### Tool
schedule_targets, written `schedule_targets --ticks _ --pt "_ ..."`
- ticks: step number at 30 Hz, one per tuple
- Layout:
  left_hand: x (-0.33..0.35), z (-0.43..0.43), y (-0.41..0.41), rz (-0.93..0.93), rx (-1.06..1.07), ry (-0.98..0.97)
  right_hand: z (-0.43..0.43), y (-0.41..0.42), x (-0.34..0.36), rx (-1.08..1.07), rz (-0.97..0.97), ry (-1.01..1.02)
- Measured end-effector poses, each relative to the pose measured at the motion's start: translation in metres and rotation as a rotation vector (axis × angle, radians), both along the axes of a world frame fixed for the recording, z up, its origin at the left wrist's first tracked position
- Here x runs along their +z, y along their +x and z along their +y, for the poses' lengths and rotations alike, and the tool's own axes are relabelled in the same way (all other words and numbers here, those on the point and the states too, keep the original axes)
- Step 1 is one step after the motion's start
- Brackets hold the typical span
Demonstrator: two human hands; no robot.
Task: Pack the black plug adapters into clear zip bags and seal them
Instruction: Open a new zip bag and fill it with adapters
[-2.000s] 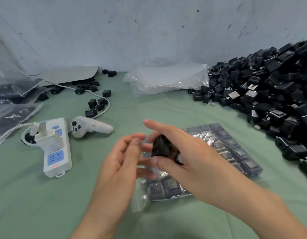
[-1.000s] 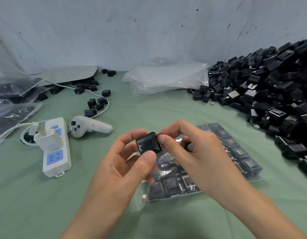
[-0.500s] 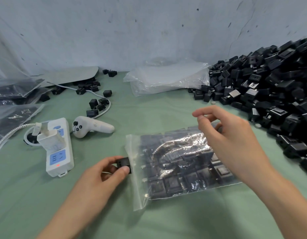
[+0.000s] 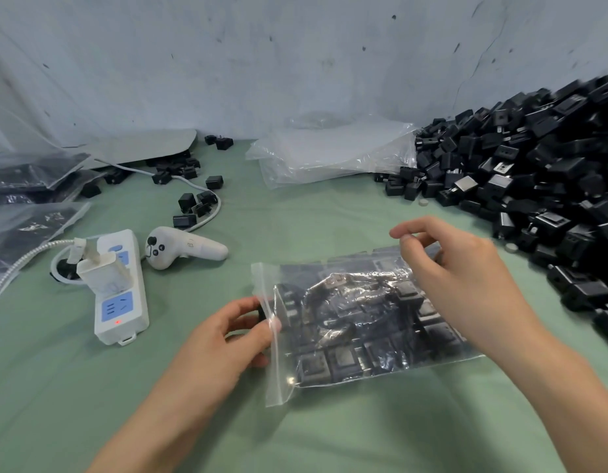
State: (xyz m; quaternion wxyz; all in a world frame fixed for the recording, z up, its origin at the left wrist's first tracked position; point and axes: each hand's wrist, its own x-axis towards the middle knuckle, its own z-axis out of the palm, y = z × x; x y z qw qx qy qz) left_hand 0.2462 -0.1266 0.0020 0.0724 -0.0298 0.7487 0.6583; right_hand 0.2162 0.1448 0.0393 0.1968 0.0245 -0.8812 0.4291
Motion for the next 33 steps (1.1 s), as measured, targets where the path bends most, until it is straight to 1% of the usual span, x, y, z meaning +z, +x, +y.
schedule_targets --ticks 2,5,8,11,14,17,20,23,25,30,33 --pt "0.001 0.003 0.001 0.012 -0.038 -0.033 0.000 0.000 0.000 0.016 -0.005 0.033" --pt "0.003 0.007 0.000 0.063 -0.038 -0.077 -0.003 0.004 0.002 0.093 -0.019 0.112" --pt "0.005 0.010 -0.001 0.080 -0.052 -0.054 -0.012 0.009 0.005 0.213 -0.014 0.298" --pt "0.006 0.017 0.001 0.063 -0.121 -0.052 -0.018 0.013 0.006 0.289 -0.095 0.489" --pt "0.003 0.024 0.002 0.090 -0.082 -0.073 -0.023 0.016 0.006 0.333 -0.182 0.642" --pt "-0.001 0.022 0.000 0.059 -0.016 -0.055 -0.029 0.018 0.005 0.350 -0.208 0.733" --pt "0.001 0.016 -0.002 -0.009 0.085 0.094 -0.030 0.019 0.004 0.341 -0.201 0.768" --pt "0.006 0.015 -0.003 -0.030 0.181 0.216 -0.030 0.018 0.003 0.342 -0.203 0.755" --pt "0.005 0.020 -0.003 -0.022 0.176 0.187 -0.031 0.018 0.003 0.339 -0.208 0.754" --pt "0.002 0.032 -0.001 0.013 0.086 0.074 -0.036 0.019 0.000 0.342 -0.191 0.771" --pt "0.005 0.028 -0.004 0.010 0.118 0.147 -0.037 0.019 -0.001 0.355 -0.181 0.783"
